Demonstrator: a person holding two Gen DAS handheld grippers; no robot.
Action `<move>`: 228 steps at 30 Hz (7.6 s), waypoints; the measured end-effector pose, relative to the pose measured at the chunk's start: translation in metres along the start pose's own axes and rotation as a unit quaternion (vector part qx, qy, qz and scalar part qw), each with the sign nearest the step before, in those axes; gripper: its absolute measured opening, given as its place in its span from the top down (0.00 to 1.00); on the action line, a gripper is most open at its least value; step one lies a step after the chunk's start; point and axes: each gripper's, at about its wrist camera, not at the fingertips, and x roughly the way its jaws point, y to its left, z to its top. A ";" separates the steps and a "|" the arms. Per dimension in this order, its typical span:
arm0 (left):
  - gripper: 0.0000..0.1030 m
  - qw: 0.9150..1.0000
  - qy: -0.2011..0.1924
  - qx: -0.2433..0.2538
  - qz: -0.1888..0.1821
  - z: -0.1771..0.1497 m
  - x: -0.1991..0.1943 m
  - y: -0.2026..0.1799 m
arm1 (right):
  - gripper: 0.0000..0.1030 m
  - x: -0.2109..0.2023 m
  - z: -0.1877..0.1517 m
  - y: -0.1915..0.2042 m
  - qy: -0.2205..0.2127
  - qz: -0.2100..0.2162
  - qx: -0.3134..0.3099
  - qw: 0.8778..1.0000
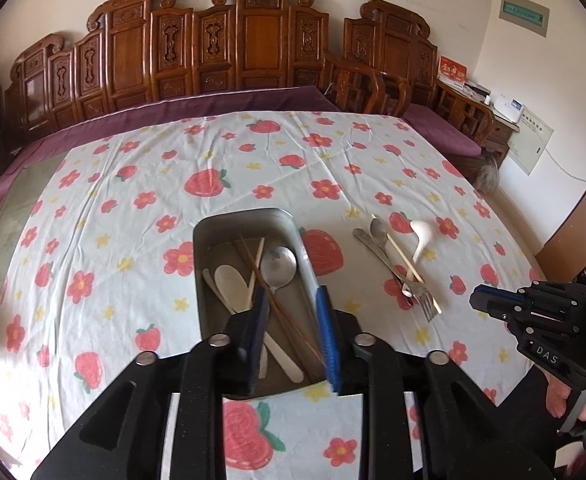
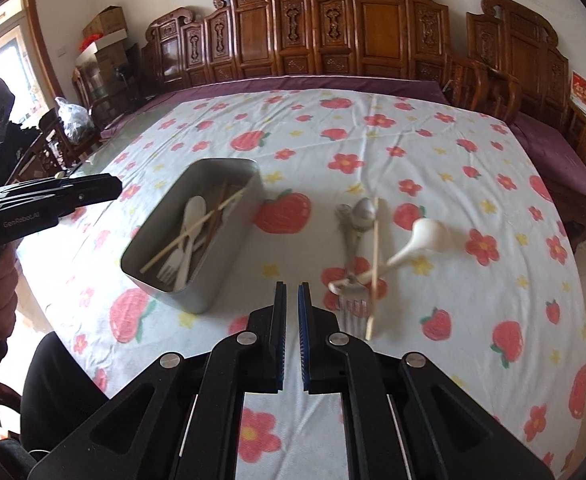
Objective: Organize utensils
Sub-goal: 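Reach the right tool to the chopstick beside the white ladle and grasp it, then lift the chopstick with the right tool while the left tool grasps the steel fork, then carry the steel fork into the tray and open the left tool, then lower the held chopstick into the tray and open the right tool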
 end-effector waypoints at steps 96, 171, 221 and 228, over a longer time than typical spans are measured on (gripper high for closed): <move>0.75 0.987 0.150 -0.045 -0.016 -0.024 0.170 -0.162 | 0.94 0.023 -0.060 -0.139 0.040 -0.011 0.109 0.993; 0.99 0.998 0.054 -0.024 -0.011 -0.015 0.036 -0.005 | 0.94 0.017 0.009 0.013 0.019 0.037 -0.007 0.999; 0.98 0.997 0.027 -0.060 0.033 -0.018 0.014 0.083 | 0.94 0.108 0.067 0.112 0.062 0.117 0.007 0.991; 0.97 0.997 0.027 -0.066 0.039 -0.023 0.010 0.094 | 0.94 0.126 0.071 0.111 0.067 0.126 0.053 0.988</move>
